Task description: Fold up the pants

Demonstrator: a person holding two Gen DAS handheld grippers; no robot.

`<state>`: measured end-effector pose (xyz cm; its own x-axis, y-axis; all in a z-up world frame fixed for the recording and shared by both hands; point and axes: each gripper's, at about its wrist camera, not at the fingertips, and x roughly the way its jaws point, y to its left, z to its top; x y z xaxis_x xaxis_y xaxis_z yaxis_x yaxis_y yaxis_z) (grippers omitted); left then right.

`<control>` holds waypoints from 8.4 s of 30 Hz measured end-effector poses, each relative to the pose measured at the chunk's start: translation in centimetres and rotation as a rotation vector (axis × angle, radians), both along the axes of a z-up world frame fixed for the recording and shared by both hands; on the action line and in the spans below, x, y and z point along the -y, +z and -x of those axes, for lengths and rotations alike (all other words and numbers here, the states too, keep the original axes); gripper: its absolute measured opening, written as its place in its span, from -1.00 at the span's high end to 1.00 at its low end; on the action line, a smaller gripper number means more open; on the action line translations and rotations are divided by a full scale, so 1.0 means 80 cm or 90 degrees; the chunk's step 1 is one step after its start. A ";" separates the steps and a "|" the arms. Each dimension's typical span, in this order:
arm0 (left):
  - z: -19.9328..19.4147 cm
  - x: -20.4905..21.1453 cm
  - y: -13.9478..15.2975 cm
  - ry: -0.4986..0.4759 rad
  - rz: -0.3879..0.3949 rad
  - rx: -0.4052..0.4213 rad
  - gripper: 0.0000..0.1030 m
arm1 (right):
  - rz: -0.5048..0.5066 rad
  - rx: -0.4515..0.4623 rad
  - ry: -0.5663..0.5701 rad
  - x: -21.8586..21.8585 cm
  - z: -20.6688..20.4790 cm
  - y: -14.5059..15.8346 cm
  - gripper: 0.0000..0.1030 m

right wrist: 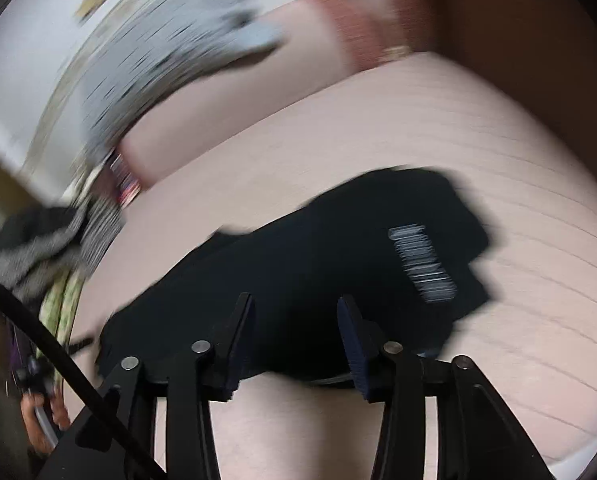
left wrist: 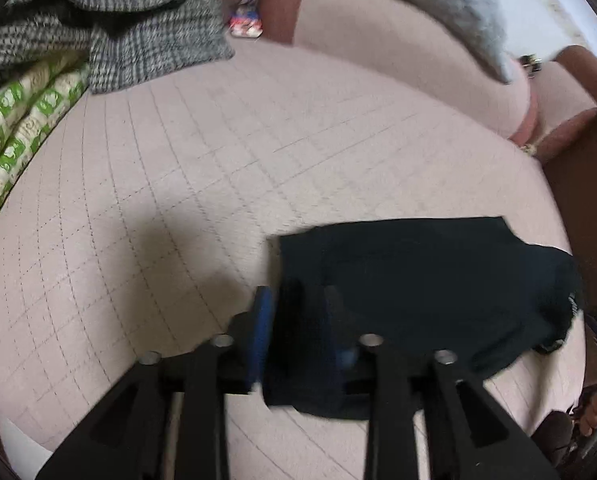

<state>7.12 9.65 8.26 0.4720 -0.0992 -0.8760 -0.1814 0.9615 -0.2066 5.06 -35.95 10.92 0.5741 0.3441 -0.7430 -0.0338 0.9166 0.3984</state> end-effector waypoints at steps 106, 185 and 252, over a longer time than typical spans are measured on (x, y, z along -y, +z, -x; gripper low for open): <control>0.034 -0.008 -0.060 0.007 0.181 -0.005 -0.39 | -0.233 -0.028 -0.046 0.006 0.056 -0.046 0.12; 0.029 0.087 -0.056 -0.100 0.067 -0.004 0.21 | -0.181 -0.073 -0.299 0.111 0.025 -0.082 0.63; 0.065 0.069 -0.016 -0.067 0.253 0.113 0.63 | 0.308 -0.133 0.402 -0.397 -0.057 -0.036 0.65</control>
<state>1.92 4.12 7.00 0.5808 -0.4669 -0.6668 -0.0158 0.8125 -0.5828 9.64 -4.17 8.01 0.2132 0.1701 -0.9621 -0.5694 0.8218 0.0191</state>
